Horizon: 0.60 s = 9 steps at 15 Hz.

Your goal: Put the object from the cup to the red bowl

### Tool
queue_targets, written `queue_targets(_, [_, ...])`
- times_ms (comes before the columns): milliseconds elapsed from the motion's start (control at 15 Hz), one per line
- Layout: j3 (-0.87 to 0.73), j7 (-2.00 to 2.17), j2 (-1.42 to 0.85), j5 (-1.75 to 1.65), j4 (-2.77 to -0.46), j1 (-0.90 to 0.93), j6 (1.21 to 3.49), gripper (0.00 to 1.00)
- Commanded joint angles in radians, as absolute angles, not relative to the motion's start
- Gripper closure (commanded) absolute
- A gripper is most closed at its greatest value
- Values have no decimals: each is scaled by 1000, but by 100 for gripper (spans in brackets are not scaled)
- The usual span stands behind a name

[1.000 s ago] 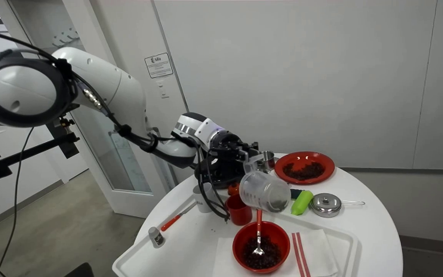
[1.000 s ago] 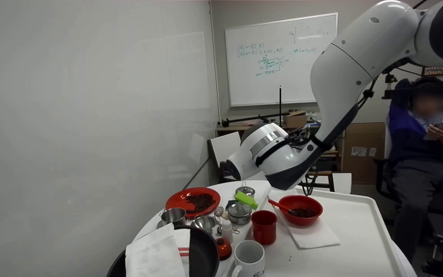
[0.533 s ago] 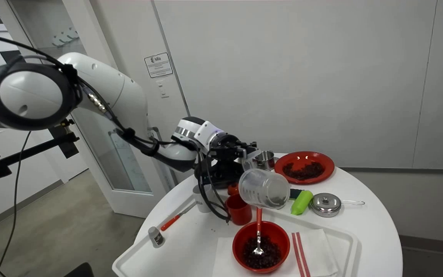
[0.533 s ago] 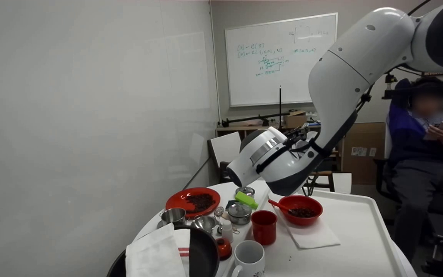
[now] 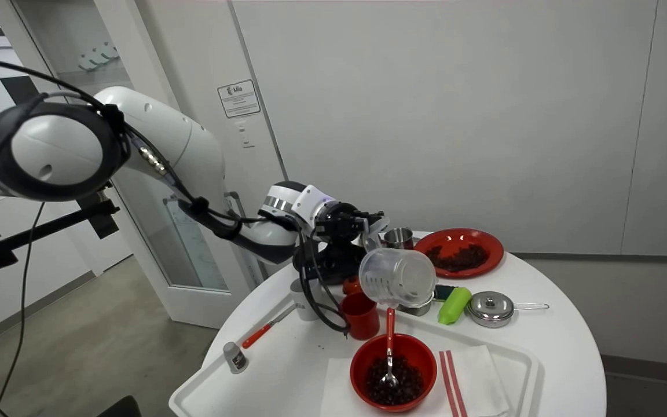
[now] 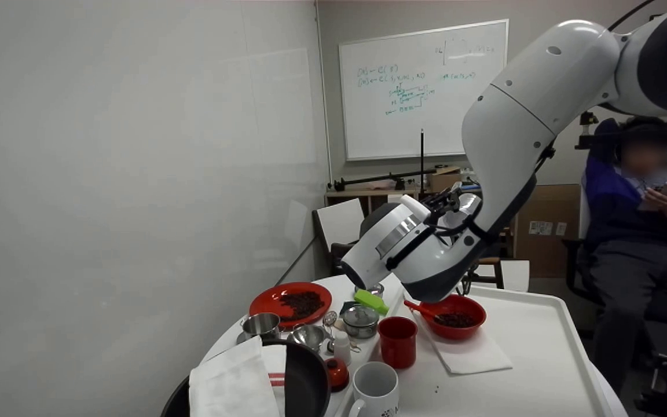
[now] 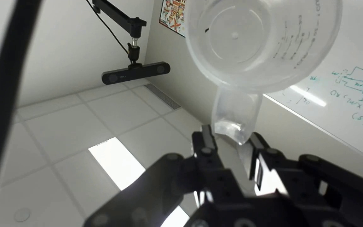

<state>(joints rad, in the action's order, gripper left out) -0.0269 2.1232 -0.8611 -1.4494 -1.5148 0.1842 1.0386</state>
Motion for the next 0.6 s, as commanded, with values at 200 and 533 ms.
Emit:
queue_targets(200, [5,2069,-883,-1458,-1474,168,1031,90])
queue_targets(533, [64,1944,-861,-1350,-1481,103,1168,90])
